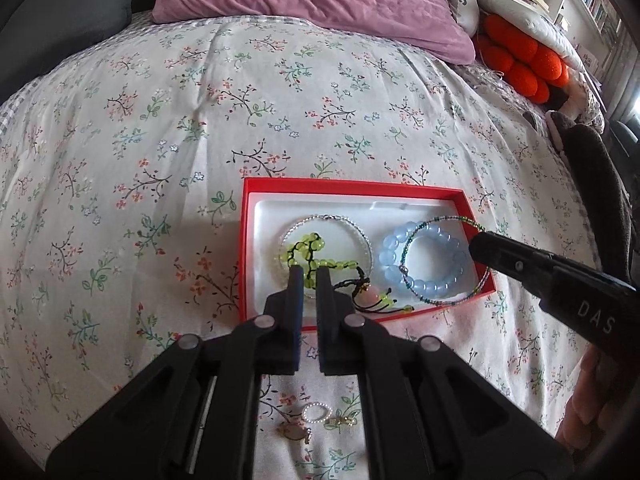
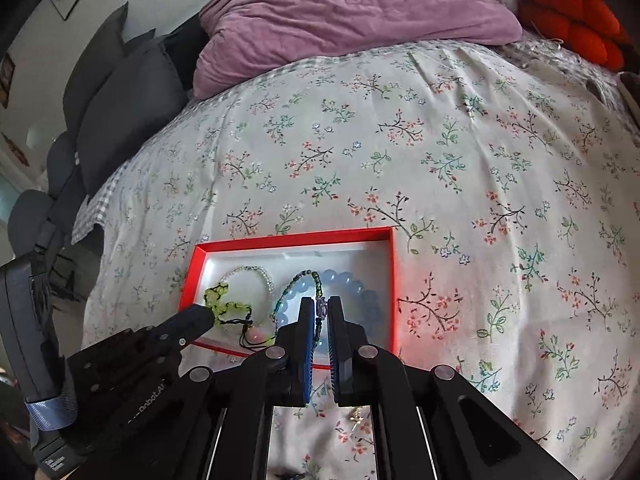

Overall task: Organize jewelry
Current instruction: 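Open both grippers to drop the bracelets into the box, then move both open grippers back toward the ring, earrings and black charm, then grasp the black charm with the right gripper while the left grasps a silver stud earring, then carry the charm and earring over the red box with both grippers, then open both grippers to release the charm and earring into the box, then move both open grippers toward the silver ring and remaining earrings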

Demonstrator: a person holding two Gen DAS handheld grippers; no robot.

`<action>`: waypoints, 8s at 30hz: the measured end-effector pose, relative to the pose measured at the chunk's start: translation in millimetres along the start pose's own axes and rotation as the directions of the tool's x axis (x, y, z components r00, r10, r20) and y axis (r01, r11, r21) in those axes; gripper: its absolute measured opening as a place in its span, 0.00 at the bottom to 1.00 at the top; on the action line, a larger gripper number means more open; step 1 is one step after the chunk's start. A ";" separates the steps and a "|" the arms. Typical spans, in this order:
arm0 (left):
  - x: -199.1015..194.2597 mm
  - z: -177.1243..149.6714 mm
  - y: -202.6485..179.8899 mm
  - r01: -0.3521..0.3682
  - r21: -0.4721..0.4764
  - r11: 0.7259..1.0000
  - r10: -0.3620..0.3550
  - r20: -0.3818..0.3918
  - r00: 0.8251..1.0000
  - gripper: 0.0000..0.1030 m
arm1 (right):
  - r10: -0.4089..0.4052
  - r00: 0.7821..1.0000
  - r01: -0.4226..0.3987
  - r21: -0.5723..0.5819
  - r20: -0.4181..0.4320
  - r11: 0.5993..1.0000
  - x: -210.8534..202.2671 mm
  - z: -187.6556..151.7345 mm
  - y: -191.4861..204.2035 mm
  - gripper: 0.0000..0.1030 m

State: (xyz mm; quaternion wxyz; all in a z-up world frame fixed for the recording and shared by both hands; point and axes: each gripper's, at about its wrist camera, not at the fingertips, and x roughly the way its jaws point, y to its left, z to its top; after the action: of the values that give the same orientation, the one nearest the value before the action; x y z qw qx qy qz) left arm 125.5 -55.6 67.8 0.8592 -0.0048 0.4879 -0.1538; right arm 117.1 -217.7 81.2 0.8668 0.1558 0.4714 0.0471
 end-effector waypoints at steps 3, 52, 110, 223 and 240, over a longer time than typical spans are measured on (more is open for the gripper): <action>-3.3 -0.3 -3.4 -0.003 0.012 1.000 0.003 0.004 1.000 0.06 | -0.032 0.999 0.032 0.008 -0.002 0.999 -3.2 0.2 -4.0 0.13; -52.9 -99.1 37.6 -0.083 0.098 0.992 0.093 -0.109 0.990 0.92 | -0.124 0.984 0.096 -0.200 -0.131 0.975 -44.2 -100.5 -2.7 0.77; -2.3 -119.3 0.0 0.090 0.288 0.954 -0.082 -0.038 0.996 0.11 | -0.023 0.996 -0.013 -0.420 -0.082 0.908 6.6 -149.1 46.4 0.26; -39.6 -26.6 21.3 -0.062 -0.005 0.998 0.062 0.070 0.996 0.95 | -0.078 0.987 0.105 -0.199 0.137 0.974 -56.3 -30.6 8.0 0.77; -53.5 -66.3 22.9 -0.026 0.066 0.997 0.029 -0.049 0.998 0.96 | -0.138 0.989 0.149 -0.295 0.058 0.944 -63.3 -73.1 7.4 0.79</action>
State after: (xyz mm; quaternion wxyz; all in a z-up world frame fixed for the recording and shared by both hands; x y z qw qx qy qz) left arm 50.3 -9.9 74.3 0.8485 0.0341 0.5040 -0.1579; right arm 21.9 -208.7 97.3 0.8898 -0.0108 0.4533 0.0517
